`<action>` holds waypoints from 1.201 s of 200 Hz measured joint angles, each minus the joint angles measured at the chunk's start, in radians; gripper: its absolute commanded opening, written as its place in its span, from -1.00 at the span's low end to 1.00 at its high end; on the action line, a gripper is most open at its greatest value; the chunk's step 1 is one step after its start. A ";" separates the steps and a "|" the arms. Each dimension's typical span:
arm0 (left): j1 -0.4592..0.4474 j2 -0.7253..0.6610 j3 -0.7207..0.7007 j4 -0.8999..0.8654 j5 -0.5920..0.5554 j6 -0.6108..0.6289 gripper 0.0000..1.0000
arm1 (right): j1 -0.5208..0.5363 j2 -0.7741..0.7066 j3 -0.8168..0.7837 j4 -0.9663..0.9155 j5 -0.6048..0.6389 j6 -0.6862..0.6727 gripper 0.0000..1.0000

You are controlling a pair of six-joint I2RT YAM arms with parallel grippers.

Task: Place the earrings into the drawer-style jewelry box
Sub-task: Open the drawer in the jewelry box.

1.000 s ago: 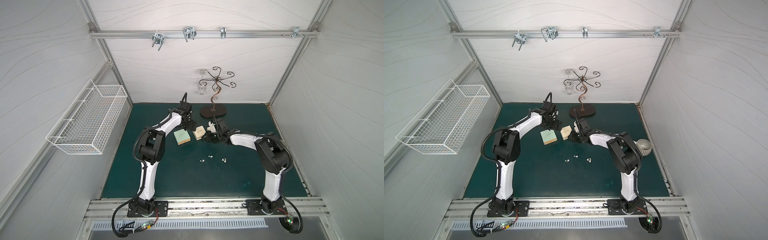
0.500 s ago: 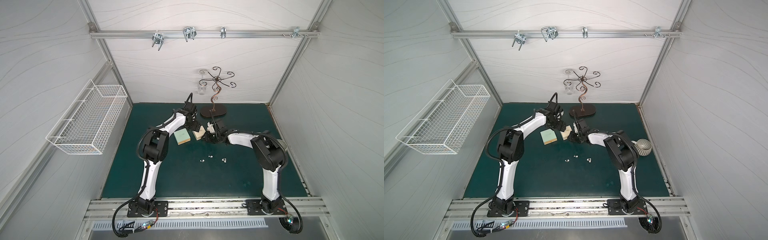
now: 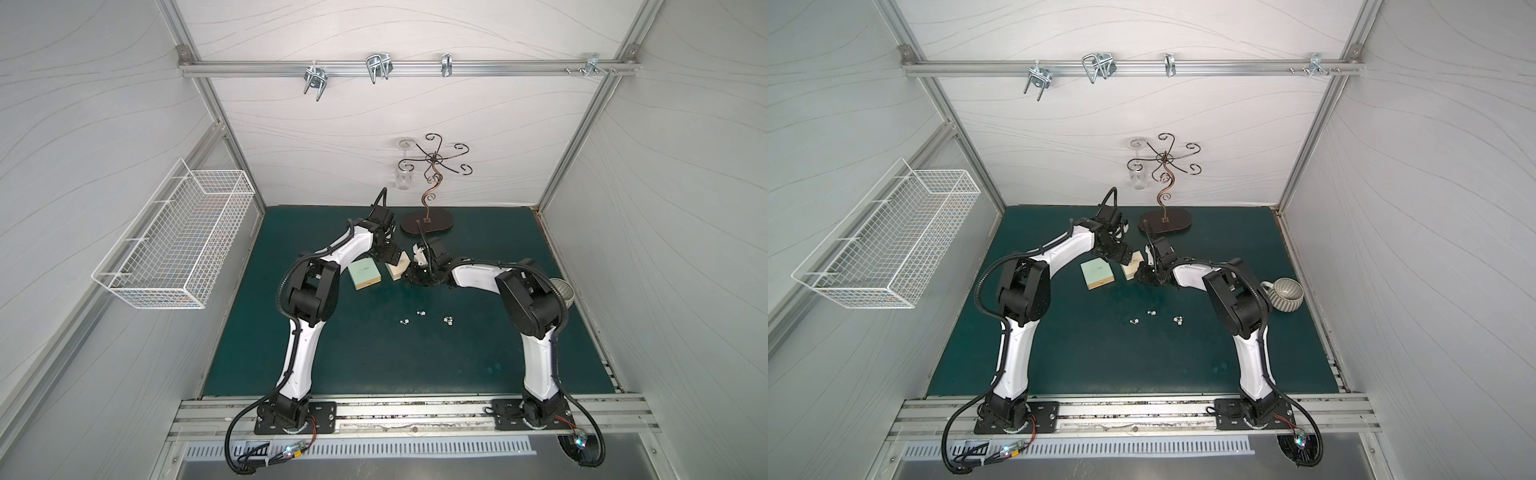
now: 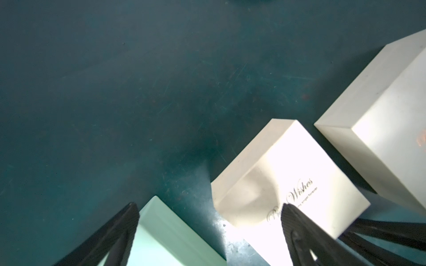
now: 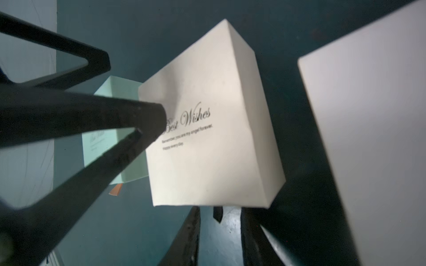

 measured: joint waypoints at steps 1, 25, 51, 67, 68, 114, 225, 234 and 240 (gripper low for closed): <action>0.000 0.000 0.000 0.000 0.000 0.000 0.98 | 0.000 0.000 0.000 0.000 0.000 0.000 -0.38; -0.005 0.006 0.006 0.000 -0.005 0.007 0.98 | 0.000 0.008 0.006 -0.003 -0.003 0.006 -0.43; -0.009 0.018 0.010 0.001 -0.008 0.011 0.98 | 0.000 0.020 0.023 -0.002 -0.010 0.014 -0.50; -0.009 0.019 0.013 0.000 -0.010 0.012 0.98 | 0.000 0.025 0.031 -0.002 -0.014 0.018 -0.57; -0.009 0.019 0.013 0.001 -0.010 0.012 0.98 | 0.000 0.025 0.031 -0.002 -0.014 0.020 -0.58; -0.010 0.020 0.013 0.000 -0.012 0.013 0.98 | 0.000 0.032 0.034 -0.001 -0.019 0.034 -0.89; -0.014 0.034 0.037 0.000 -0.046 0.002 0.98 | -0.002 0.037 0.027 0.008 -0.026 0.038 -1.00; -0.014 0.037 0.042 -0.001 -0.050 0.001 0.98 | -0.004 0.035 0.023 0.013 -0.029 0.040 -1.00; -0.014 0.039 0.045 -0.001 -0.052 0.000 0.98 | -0.005 0.034 0.019 0.015 -0.031 0.042 -1.00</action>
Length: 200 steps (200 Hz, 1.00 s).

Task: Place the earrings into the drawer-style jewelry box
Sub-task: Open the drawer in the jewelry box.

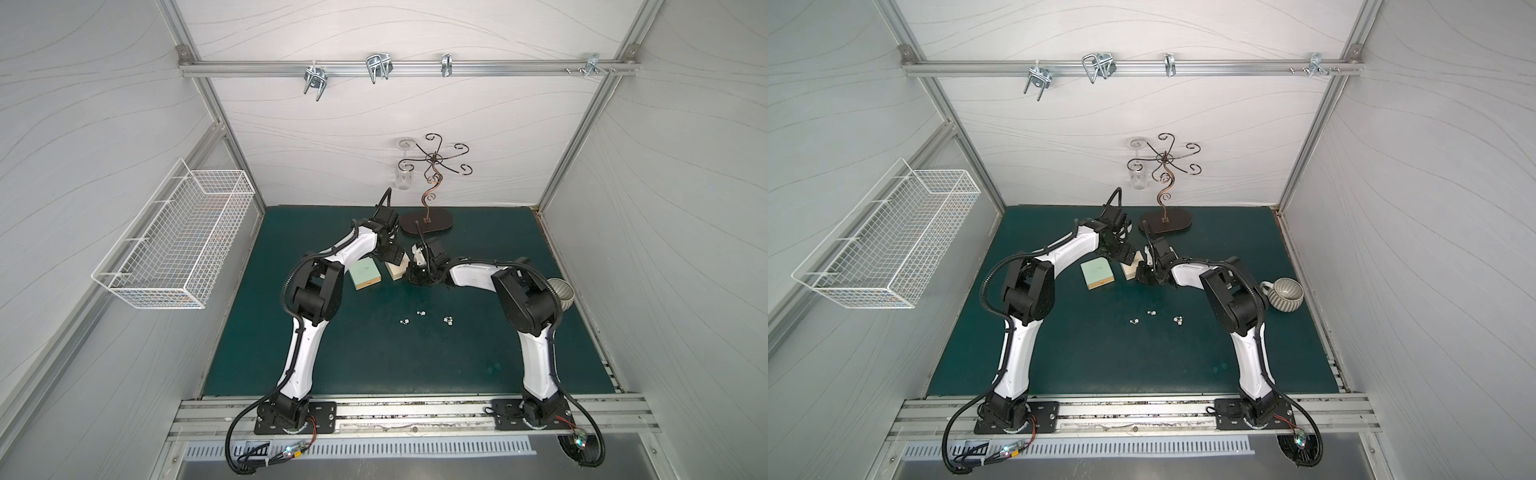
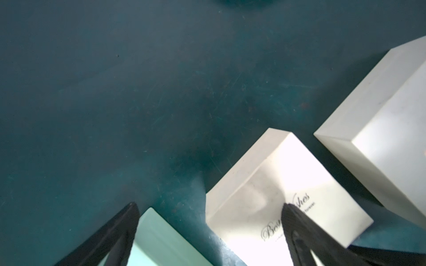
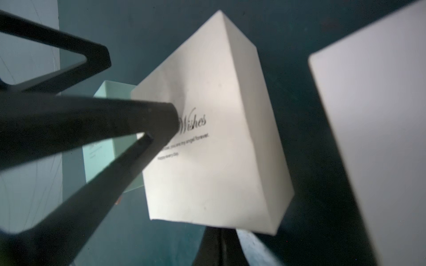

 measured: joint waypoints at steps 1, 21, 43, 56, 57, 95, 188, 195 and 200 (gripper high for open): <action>0.000 0.000 0.000 0.000 0.000 0.000 0.98 | 0.000 0.000 0.000 0.000 0.000 0.000 -1.00; 0.000 0.002 0.002 0.000 -0.004 -0.005 0.98 | -0.001 -0.008 -0.011 0.002 -0.007 0.004 -1.00; 0.000 0.003 0.002 0.000 -0.006 -0.009 0.98 | -0.001 -0.017 -0.027 0.009 -0.011 0.009 -1.00; 0.000 0.003 0.002 0.000 -0.008 -0.009 0.98 | -0.001 -0.026 -0.039 0.010 -0.011 0.010 -1.00; 0.000 0.003 0.002 0.000 -0.009 -0.009 0.98 | -0.001 -0.027 -0.040 0.010 -0.011 0.010 -1.00; 0.000 0.003 0.004 0.000 -0.012 -0.010 0.98 | -0.001 -0.047 -0.069 0.014 -0.013 0.010 -1.00; 0.000 0.003 0.004 0.000 -0.012 -0.014 0.98 | -0.002 -0.092 -0.127 0.017 -0.021 0.010 -1.00; 0.000 0.003 0.004 0.000 -0.012 -0.014 0.98 | -0.002 -0.095 -0.132 0.018 -0.023 0.010 -1.00; 0.000 0.003 0.004 0.000 -0.012 -0.014 0.98 | -0.002 -0.097 -0.135 0.018 -0.023 0.010 -1.00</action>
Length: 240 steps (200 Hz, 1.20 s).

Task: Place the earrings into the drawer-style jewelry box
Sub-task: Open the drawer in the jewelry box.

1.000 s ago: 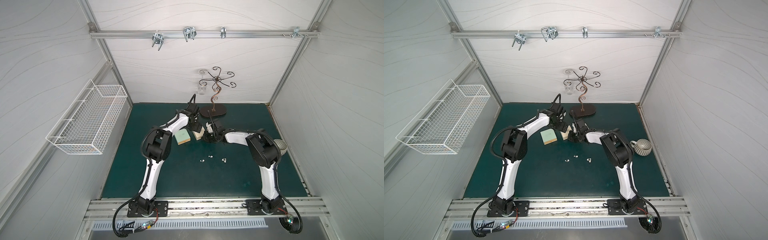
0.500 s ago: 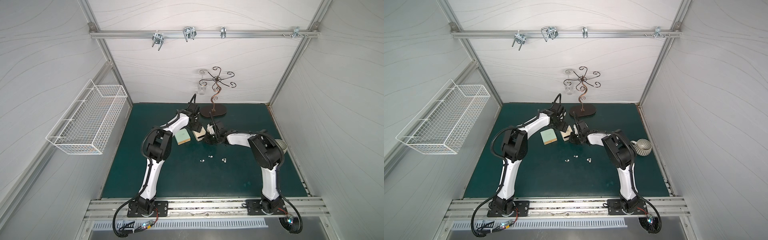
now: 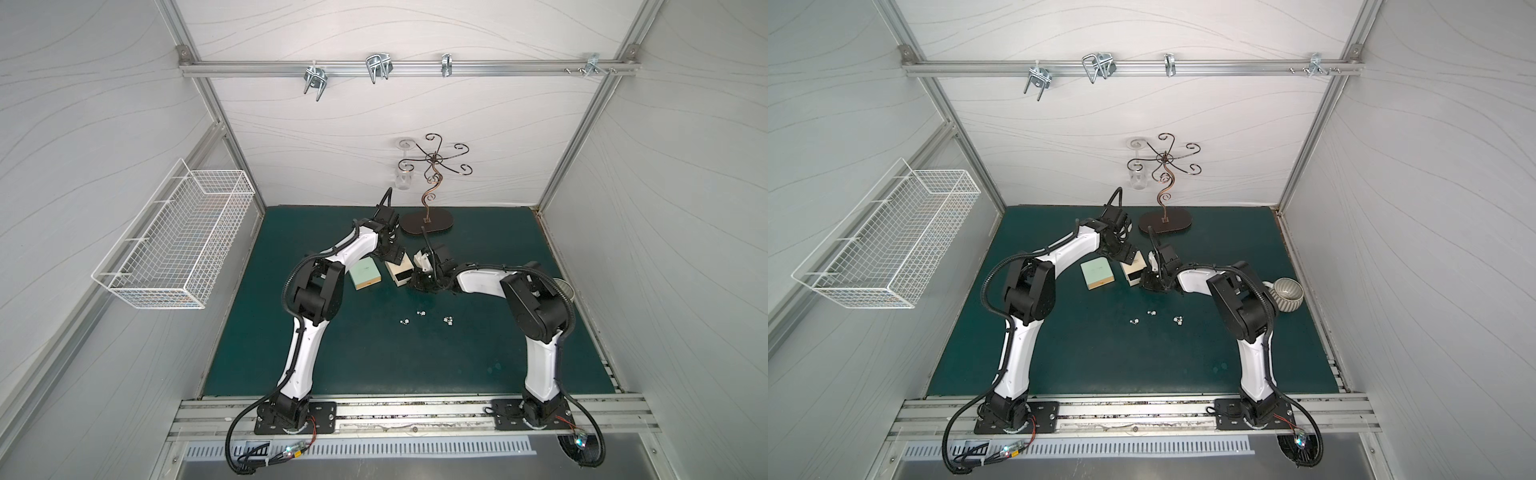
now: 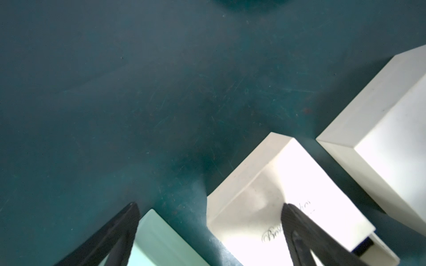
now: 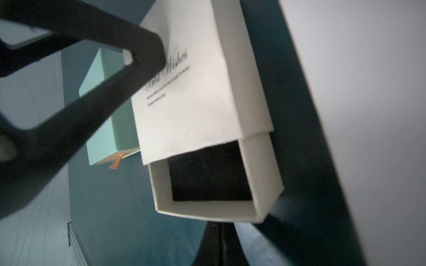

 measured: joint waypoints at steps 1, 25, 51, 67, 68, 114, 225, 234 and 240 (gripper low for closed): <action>0.000 0.000 0.000 0.000 0.000 0.000 0.98 | 0.000 0.000 0.000 0.000 0.000 0.000 -1.00; 0.000 0.000 0.000 0.000 0.000 -0.001 0.98 | 0.000 -0.014 -0.016 -0.002 -0.002 0.000 -1.00; 0.000 0.000 0.000 0.000 0.000 0.000 0.98 | 0.000 -0.026 -0.029 -0.007 -0.005 0.000 -1.00; 0.000 0.000 0.000 0.000 0.000 0.000 0.98 | 0.000 -0.031 -0.036 -0.008 -0.005 0.000 -1.00; 0.000 0.000 0.000 0.000 0.000 0.000 0.98 | 0.000 -0.031 -0.036 -0.009 -0.005 0.000 -1.00; 0.000 0.001 0.000 0.000 0.000 0.000 0.98 | 0.000 -0.044 -0.050 -0.014 -0.005 0.000 -1.00; 0.003 0.008 0.024 -0.013 0.038 -0.001 0.98 | 0.000 -0.049 -0.048 -0.066 -0.005 -0.006 -0.54; 0.003 0.008 0.030 -0.016 0.045 -0.002 0.98 | 0.000 -0.055 -0.048 -0.075 -0.004 -0.011 -0.46; 0.003 0.008 0.034 -0.018 0.050 -0.003 0.98 | 0.000 -0.060 -0.048 -0.080 -0.003 -0.014 -0.44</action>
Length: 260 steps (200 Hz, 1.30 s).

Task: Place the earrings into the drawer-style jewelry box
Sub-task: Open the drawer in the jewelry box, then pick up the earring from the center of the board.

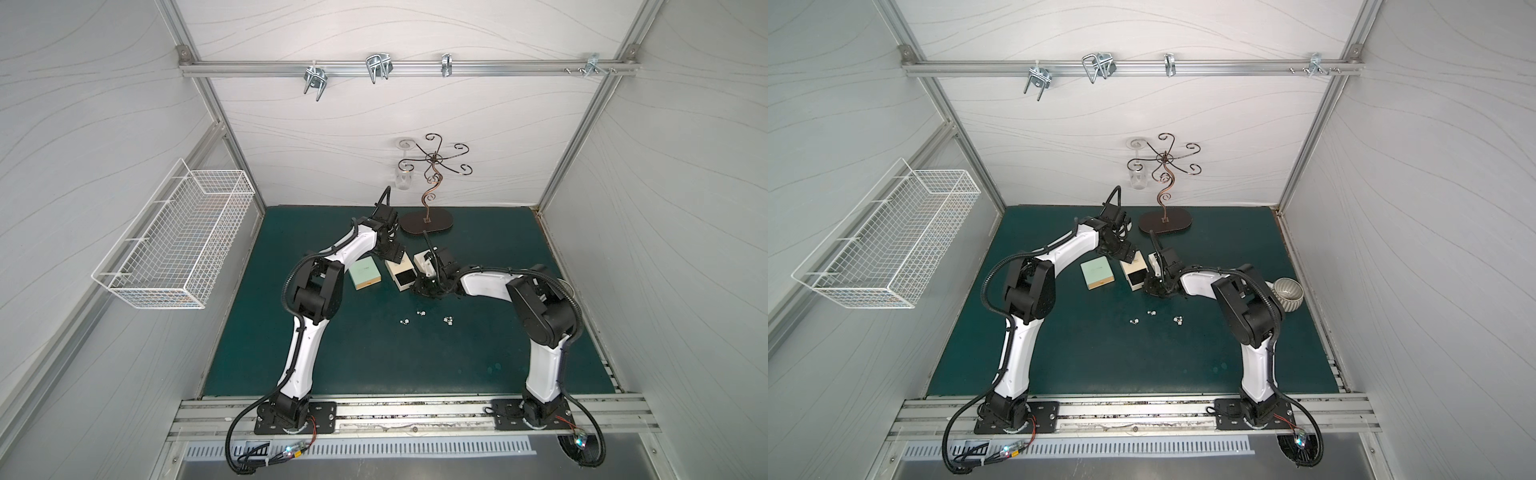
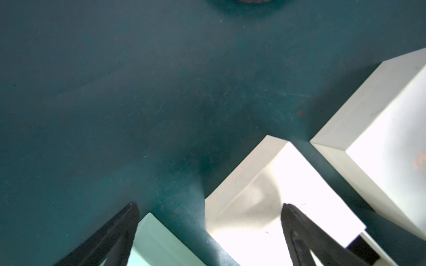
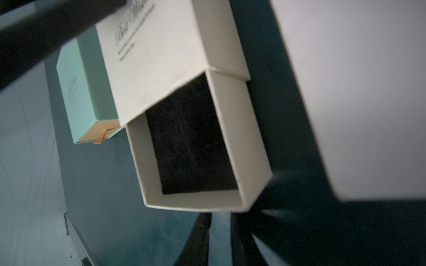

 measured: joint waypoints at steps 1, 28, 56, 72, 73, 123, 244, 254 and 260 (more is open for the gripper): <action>0.000 0.000 0.002 0.000 0.001 0.000 0.98 | 0.000 -0.001 0.000 0.000 0.000 -0.002 -0.43; 0.000 -0.006 0.026 -0.001 0.018 -0.005 0.98 | 0.000 -0.024 0.000 -0.023 0.010 -0.019 -0.34; 0.000 -0.048 0.028 -0.001 0.032 -0.016 0.98 | 0.000 -0.061 0.000 -0.063 0.026 -0.054 -0.30; 0.000 -0.090 0.028 -0.003 0.038 -0.029 0.98 | -0.001 -0.084 0.013 -0.108 0.032 -0.097 -0.29; 0.000 -0.092 0.028 -0.003 0.038 -0.030 0.98 | -0.001 -0.085 0.014 -0.109 0.032 -0.098 -0.30; 0.001 -0.356 -0.134 0.028 0.080 -0.117 0.98 | -0.001 -0.163 0.064 -0.266 0.050 -0.297 -0.30; 0.003 -0.874 -0.974 0.150 0.154 -0.406 0.98 | 0.126 -0.225 0.043 -0.400 0.087 -0.509 -0.33; 0.003 -0.913 -1.011 0.154 0.152 -0.425 0.98 | 0.140 -0.219 0.043 -0.401 0.089 -0.520 -0.33; 0.003 -0.934 -1.032 0.158 0.151 -0.438 0.98 | 0.148 -0.212 0.045 -0.401 0.090 -0.528 -0.34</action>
